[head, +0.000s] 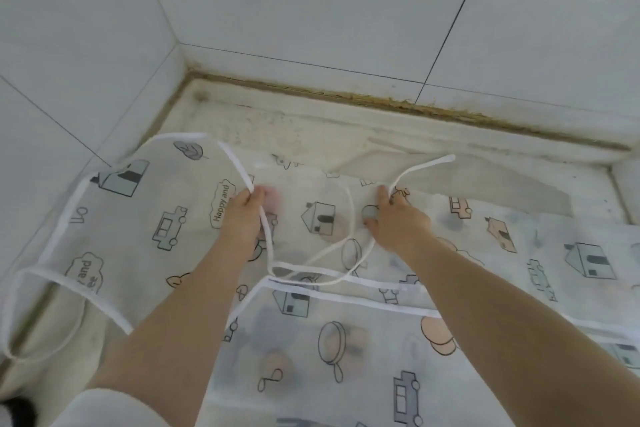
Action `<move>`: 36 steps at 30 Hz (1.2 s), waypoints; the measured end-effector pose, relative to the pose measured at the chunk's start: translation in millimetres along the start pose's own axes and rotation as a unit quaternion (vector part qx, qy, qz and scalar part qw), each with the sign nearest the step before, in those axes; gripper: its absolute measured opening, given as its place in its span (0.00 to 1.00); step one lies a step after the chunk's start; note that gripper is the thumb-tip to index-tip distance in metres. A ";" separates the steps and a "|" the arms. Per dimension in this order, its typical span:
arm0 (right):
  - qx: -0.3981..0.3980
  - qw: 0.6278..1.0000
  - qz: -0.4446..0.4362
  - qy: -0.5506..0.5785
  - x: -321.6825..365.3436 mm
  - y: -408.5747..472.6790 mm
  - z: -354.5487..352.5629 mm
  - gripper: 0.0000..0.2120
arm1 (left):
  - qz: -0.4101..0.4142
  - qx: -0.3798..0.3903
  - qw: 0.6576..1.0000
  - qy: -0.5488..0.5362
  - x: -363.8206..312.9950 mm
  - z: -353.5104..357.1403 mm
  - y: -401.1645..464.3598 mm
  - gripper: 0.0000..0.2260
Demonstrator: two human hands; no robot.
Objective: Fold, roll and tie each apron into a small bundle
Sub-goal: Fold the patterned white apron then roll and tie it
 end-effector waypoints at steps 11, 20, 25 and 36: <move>-0.107 0.958 -0.265 0.036 75.3 -67.6 -34.5 0.10 | -0.159 0.140 0.958 0.195 5.9 9.0 -21.7 0.12; -0.056 0.919 -0.384 -0.076 114.5 -115.6 -0.9 0.14 | -0.122 0.172 0.978 -0.002 -33.7 32.0 -33.4 0.07; -0.071 0.967 -0.244 0.019 101.6 -111.0 2.2 0.17 | -0.093 0.182 0.973 0.106 -16.5 21.3 -42.2 0.05; -0.224 0.961 -0.145 0.071 86.2 -109.2 -49.2 0.10 | -0.027 0.137 0.988 0.066 -14.2 27.6 -58.6 0.07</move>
Point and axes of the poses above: each hand's wrist, its own y-axis towards the middle knuckle, its own z-axis out of the palm, x = y × z, the point moved 5 cm from there along y, towards the middle knuckle, and after that the axes turned 6 degrees about z, right-handed, at the moved point
